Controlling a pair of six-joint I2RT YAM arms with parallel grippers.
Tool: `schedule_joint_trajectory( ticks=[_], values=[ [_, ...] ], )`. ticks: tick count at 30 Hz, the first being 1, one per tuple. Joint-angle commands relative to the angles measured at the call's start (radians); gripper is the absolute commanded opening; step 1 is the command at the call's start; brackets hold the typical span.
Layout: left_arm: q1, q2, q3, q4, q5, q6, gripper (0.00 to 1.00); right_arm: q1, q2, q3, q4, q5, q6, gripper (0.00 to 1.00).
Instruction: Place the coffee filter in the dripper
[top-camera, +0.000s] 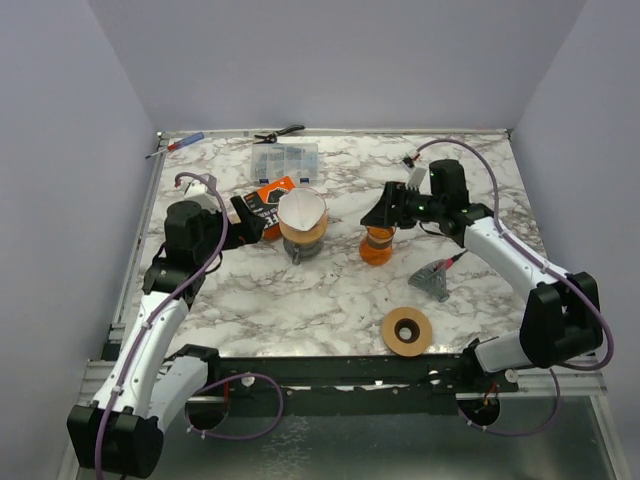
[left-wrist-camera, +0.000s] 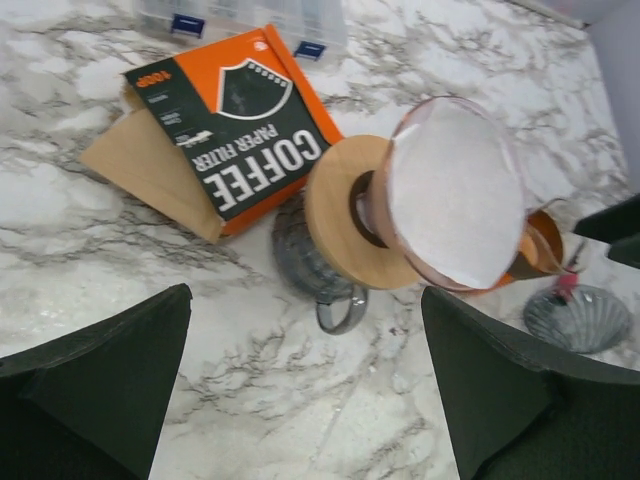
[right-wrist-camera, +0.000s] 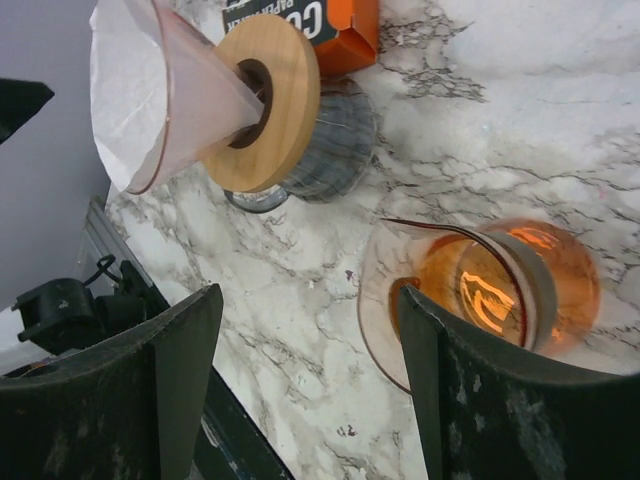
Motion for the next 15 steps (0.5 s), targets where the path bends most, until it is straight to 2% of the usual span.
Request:
schedule_joint_trajectory(
  ticks=[1,4,10,15],
  values=[
    [-0.045,-0.017,0.016,0.021,0.185,-0.096,0.99,-0.066,-0.053,-0.047,0.080,-0.051,0.043,0.75],
    [-0.165,0.001,0.040,0.033,0.187,-0.139,0.99,-0.109,-0.087,-0.080,0.120,-0.071,0.066,0.75],
    [-0.558,0.095,0.073,0.099,-0.037,-0.166,0.99,-0.203,-0.119,-0.144,0.168,-0.115,0.108,0.75],
    [-0.858,0.286,0.138,0.119,-0.223,-0.113,0.99,-0.272,-0.155,-0.193,0.173,-0.144,0.116,0.75]
  ],
)
